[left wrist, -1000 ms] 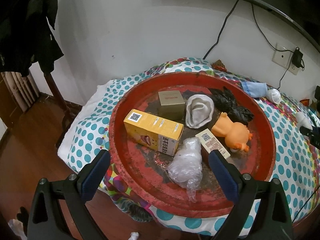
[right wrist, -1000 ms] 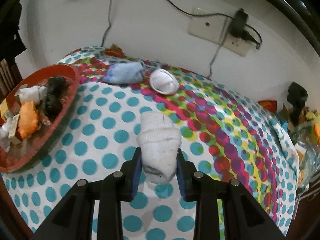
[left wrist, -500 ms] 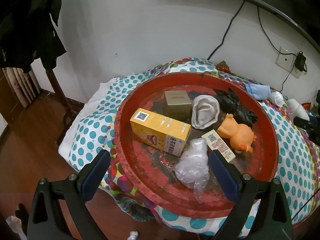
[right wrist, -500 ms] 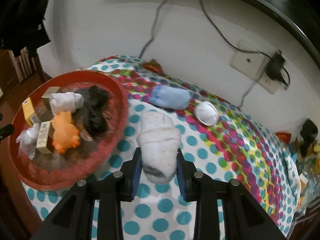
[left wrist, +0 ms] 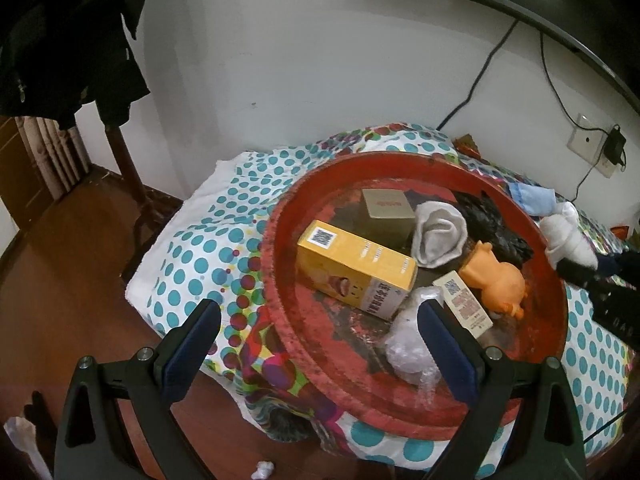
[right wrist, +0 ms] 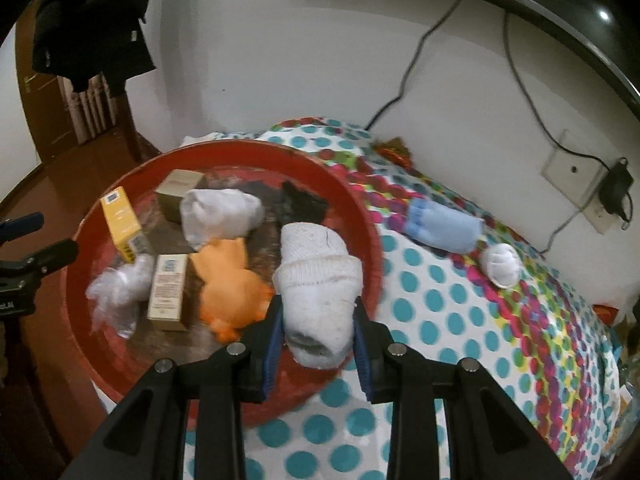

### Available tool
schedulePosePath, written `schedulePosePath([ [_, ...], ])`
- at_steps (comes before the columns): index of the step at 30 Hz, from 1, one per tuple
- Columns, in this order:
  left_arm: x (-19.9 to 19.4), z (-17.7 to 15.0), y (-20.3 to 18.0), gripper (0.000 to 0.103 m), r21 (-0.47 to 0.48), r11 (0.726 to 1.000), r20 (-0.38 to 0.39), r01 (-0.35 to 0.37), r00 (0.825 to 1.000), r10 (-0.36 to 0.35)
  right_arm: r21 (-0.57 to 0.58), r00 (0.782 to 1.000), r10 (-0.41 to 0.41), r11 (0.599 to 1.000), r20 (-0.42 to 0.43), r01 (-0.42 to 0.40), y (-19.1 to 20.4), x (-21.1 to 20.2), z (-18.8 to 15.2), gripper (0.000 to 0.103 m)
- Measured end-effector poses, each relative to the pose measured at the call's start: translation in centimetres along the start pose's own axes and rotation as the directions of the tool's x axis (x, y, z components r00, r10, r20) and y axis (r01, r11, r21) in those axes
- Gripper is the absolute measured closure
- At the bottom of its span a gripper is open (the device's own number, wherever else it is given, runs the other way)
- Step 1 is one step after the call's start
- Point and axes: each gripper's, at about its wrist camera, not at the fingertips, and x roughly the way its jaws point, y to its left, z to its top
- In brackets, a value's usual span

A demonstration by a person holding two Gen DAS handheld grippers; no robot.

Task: Organize objects
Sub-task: 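Carry the white rolled sock in the right gripper over the red tray, then open the right gripper to drop the sock onto the tray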

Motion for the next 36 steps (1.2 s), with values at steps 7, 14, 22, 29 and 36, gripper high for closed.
schedulePosePath([
  [7, 0.3, 0.0, 1.6, 0.005, -0.039, 0.999, -0.007, -0.016, 1.0, 0.015, -0.011, 0.998, 0.064, 0.998, -0.004, -0.064, 3.2, 1.0, 0.6, 0.072],
  [14, 0.4, 0.1, 3.0, 0.005, -0.078, 0.997, -0.009, -0.019, 1.0, 0.018, -0.026, 0.995, 0.097, 0.995, -0.016, -0.098, 5.6, 2.1, 0.8, 0.072],
  [22, 0.7, 0.0, 3.2, 0.005, -0.082, 0.997, -0.016, -0.015, 1.0, 0.014, -0.012, 0.994, 0.105, 0.994, -0.017, -0.105, 6.2, 3.0, 1.3, 0.071],
  [29, 1.1, -0.1, 3.3, 0.005, -0.089, 0.996, -0.028, -0.016, 1.0, 0.014, 0.004, 0.99, 0.139, 0.99, -0.002, -0.139, 5.9, 3.0, 1.3, 0.069],
  [36, 1.3, -0.3, 3.2, 0.005, -0.084, 0.996, -0.035, -0.015, 0.999, 0.012, 0.01, 0.986, 0.167, 0.986, 0.01, -0.167, 6.1, 3.0, 1.6, 0.069],
])
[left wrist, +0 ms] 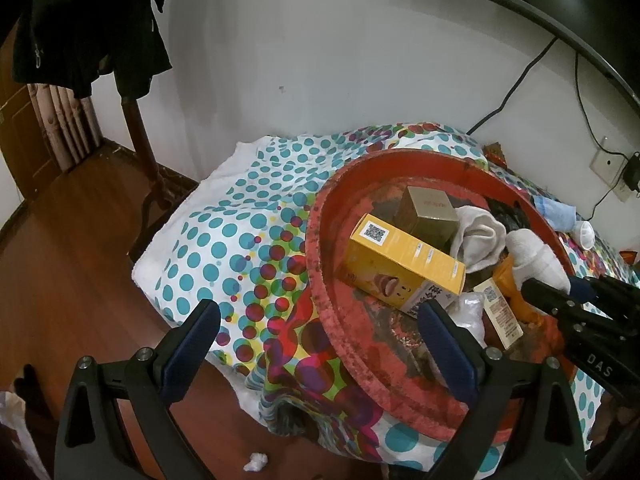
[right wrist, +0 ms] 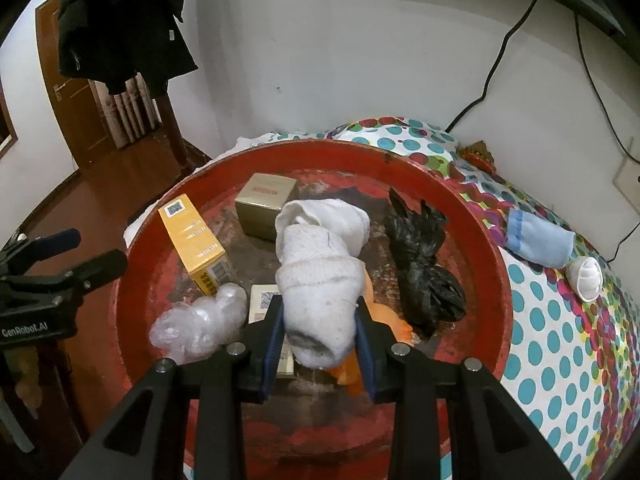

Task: Organize objects
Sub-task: 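Open the right gripper to drop the sock onto the tray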

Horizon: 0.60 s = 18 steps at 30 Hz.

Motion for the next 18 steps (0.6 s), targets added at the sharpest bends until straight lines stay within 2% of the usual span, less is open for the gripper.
schedulePosePath([
  [7, 0.3, -0.1, 0.1, 0.005, 0.003, 1.0, -0.005, -0.004, 1.0, 0.004, 0.008, 1.0, -0.002, 1.0, 0.009, 0.002, 0.7, 0.4, 0.2, 0.069],
  [11, 0.4, -0.1, 0.2, 0.005, 0.004, 1.0, -0.01, -0.005, 1.0, 0.005, 0.033, 1.0, 0.005, 0.999, 0.026, -0.006, 0.2, 0.1, 0.0, 0.06],
  [13, 0.4, -0.1, 0.2, 0.005, 0.005, 1.0, -0.01, -0.007, 1.0, 0.007, 0.03, 0.999, -0.015, 0.999, 0.04, 0.014, 0.0, -0.5, 0.0, 0.049],
  [14, 0.4, -0.2, 0.2, 0.005, 0.006, 1.0, -0.01, -0.007, 1.0, 0.008, 0.032, 0.999, -0.015, 0.999, 0.048, 0.014, -0.1, -0.8, 0.0, 0.047],
  [18, 0.4, -0.1, 0.1, 0.005, 0.011, 1.0, -0.007, -0.012, 1.0, 0.012, 0.044, 0.997, -0.014, 0.999, 0.074, 0.011, -1.3, -2.3, 0.1, 0.046],
])
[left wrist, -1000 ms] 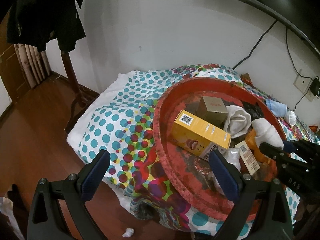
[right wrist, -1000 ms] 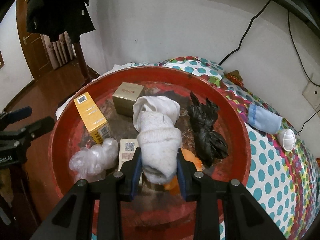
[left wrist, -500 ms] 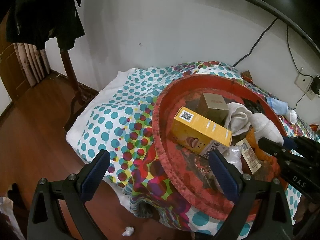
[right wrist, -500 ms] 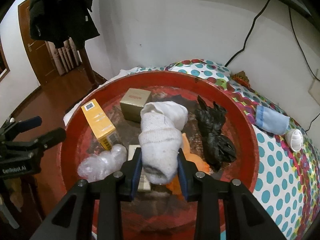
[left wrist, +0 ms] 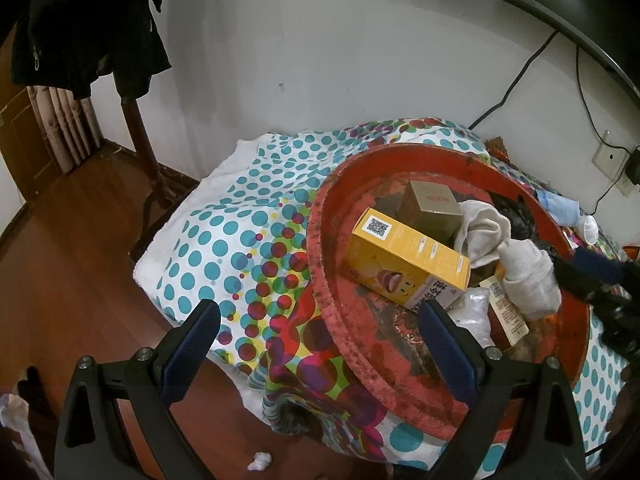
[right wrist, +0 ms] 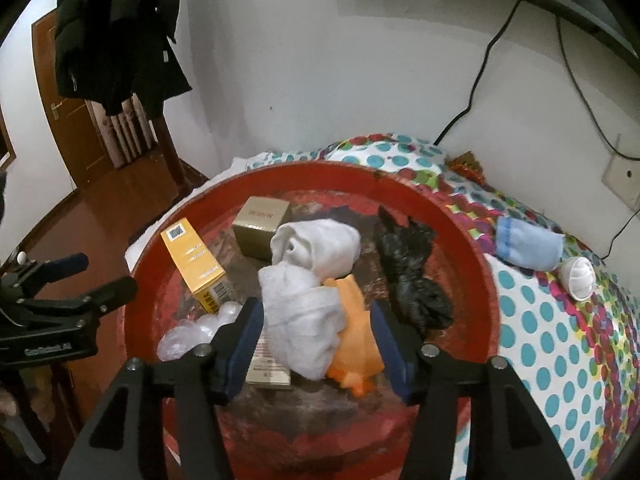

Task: Organize objects
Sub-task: 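Open the right gripper to drop the sock onto the tray, then grasp the white balled sock on the bedspread with the right gripper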

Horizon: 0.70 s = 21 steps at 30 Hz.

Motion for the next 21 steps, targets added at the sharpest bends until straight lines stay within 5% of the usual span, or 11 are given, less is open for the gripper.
schedulePosePath([
  [8, 0.0, -0.2, -0.4, 0.005, 0.019, 1.0, 0.009, -0.009, 1.0, 0.009, 0.095, 0.99, -0.142, 0.986, 0.021, 0.14, -8.4, -1.9, 0.0, 0.044],
  [16, -0.1, -0.5, -1.3, 0.005, 0.05, 0.998, 0.022, -0.022, 1.0, 0.021, 0.251, 0.942, -0.329, 0.908, -0.074, 0.337, -20.3, -0.8, -0.8, 0.044],
  [21, 0.1, -0.7, -1.6, 0.004, 0.064, 0.997, 0.023, -0.05, 0.999, 0.048, 0.361, 0.939, -0.331, 0.868, -0.091, 0.34, -25.2, 0.9, -0.4, 0.044],
])
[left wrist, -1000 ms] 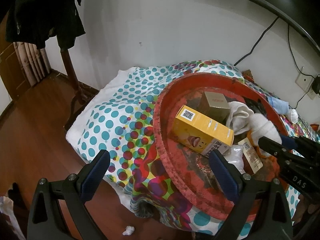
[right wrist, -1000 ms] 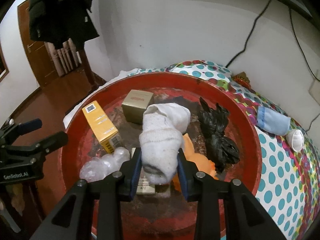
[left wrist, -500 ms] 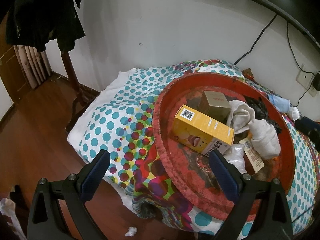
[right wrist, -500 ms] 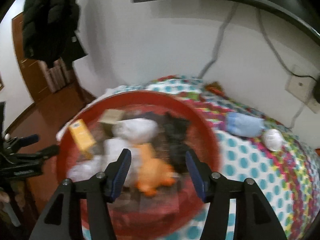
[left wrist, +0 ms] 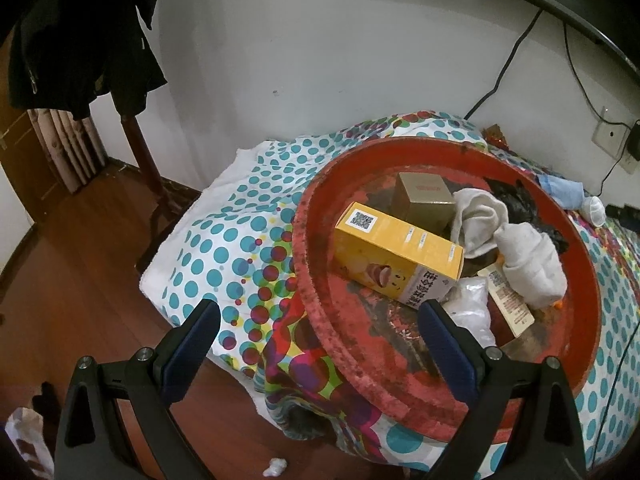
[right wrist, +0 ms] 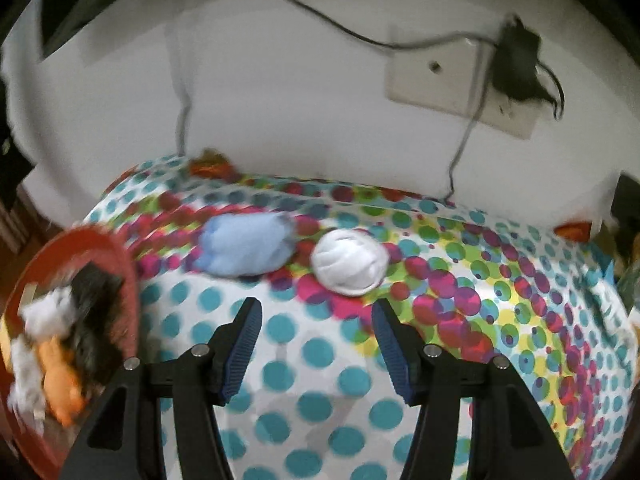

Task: Organize objects
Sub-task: 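Grasp the white balled sock on the bedspread with the right gripper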

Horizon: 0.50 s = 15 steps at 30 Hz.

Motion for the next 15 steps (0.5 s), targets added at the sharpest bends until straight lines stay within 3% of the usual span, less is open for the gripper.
schedulePosePath([
  [6, 0.2, -0.3, -0.4, 0.004, 0.008, 1.0, 0.004, -0.008, 1.0, 0.008, 0.082, 1.0, -0.01, 0.997, -0.009, 0.011, -1.5, 4.0, 2.1, 0.044],
  [15, 0.6, -0.8, -1.9, 0.004, 0.064, 0.998, 0.022, -0.016, 1.0, 0.015, 0.098, 1.0, -0.025, 0.995, -0.017, 0.026, -1.5, 7.8, 2.8, 0.042],
])
